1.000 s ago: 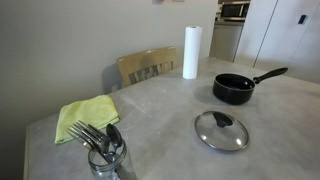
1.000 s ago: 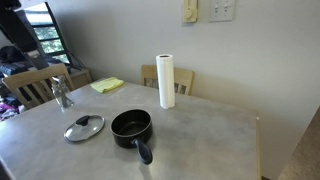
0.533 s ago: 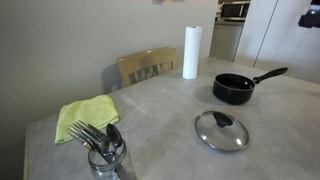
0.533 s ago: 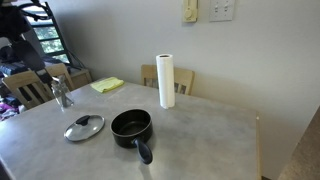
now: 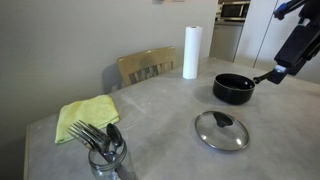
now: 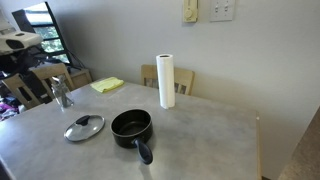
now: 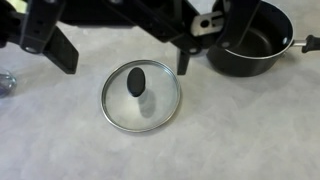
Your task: Put the glass lid on top of the black pot
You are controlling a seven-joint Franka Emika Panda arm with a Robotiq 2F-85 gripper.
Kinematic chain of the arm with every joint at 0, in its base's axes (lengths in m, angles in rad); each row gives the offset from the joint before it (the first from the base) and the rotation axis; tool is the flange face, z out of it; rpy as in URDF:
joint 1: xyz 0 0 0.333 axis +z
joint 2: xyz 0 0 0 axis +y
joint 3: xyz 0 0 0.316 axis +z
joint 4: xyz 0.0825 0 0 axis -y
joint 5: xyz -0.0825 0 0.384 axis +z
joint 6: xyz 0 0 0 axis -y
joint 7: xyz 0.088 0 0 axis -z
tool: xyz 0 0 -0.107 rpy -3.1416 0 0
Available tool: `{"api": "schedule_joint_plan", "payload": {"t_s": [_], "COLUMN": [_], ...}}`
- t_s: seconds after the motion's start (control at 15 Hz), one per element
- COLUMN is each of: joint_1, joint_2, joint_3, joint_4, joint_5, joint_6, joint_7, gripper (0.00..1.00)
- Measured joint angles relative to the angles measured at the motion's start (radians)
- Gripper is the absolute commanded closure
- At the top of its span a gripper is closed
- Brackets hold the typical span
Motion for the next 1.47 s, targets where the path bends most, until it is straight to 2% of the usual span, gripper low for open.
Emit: {"api": "schedule_joint_plan", "payload": {"t_s": [0.4,0.6,0.87,1.0,1.27,1.47], "joint_1": [0.004,0.014,0.044,0.045,0.047,0.048], "joint_2": [0.027,0.051,0.181,0.268,0.432,0.496], "joint_3": [0.010,-0.005,-0.055,-0.059,-0.042,-0.035], "joint_4": [0.002,0.010,0.062,0.099,0.179,0.215], "joint_5": [0.000,0.009,0.050,0.050,0.034,0.026], "joint_6": [0.021,0.020,0.020,0.021,0.039,0.051], "joint_7": [0.014,-0.039,-0.226,-0.279,-0.290,-0.286], "gripper": [0.00,0.00,0.00,0.00,0.00,0.00]}}
